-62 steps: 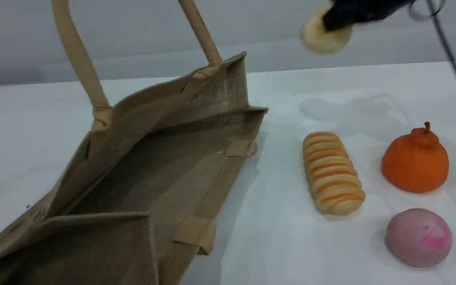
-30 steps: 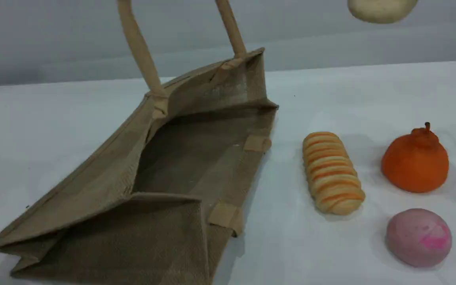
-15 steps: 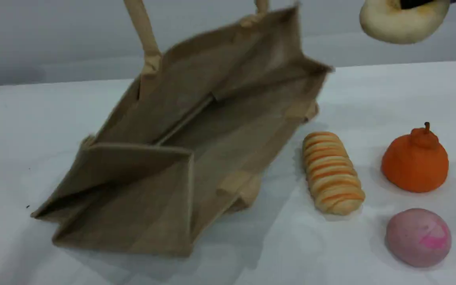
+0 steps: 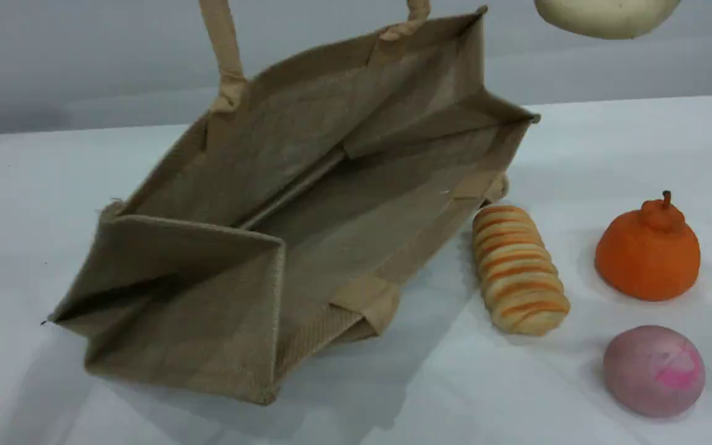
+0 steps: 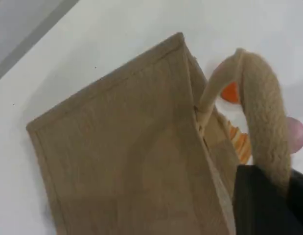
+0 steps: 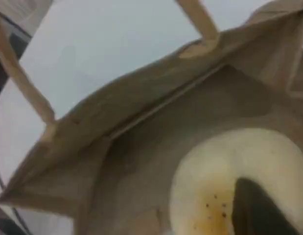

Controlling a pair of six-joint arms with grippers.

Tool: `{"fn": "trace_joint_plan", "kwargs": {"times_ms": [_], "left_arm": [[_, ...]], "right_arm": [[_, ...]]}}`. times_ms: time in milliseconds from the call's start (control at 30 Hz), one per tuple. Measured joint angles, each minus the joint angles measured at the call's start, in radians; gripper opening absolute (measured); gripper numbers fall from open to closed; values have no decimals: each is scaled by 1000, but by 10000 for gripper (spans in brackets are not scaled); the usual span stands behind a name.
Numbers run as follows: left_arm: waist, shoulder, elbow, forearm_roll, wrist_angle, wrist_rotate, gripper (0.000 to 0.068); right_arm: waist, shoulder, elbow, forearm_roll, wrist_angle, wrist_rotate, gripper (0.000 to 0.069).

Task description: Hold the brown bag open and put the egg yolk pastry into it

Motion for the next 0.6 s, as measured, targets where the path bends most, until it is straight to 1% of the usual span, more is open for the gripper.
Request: {"fn": "trace_joint_plan", "kwargs": {"times_ms": [100,133,200,333,400,600], "left_arm": [[0,-2,0,-4,0,-1,92],[0,-3,0,-17,0,-1,92],[0,-9,0,-26,0,-1,92],[0,-25,0,-9,0,-11,92],[0,-34,0,-8,0,-11,92],[0,-47,-1,-14,0,-14,92]], "right_arm": [[26,0,13,1,13,0,45],[44,-1,22,1,14,-5,45],[88,-1,42,1,-9,-21,45],[163,-1,68,5,-64,-26,45],[177,-1,68,11,-70,-25,45],[178,-1,68,17,-92,-25,44]]}}
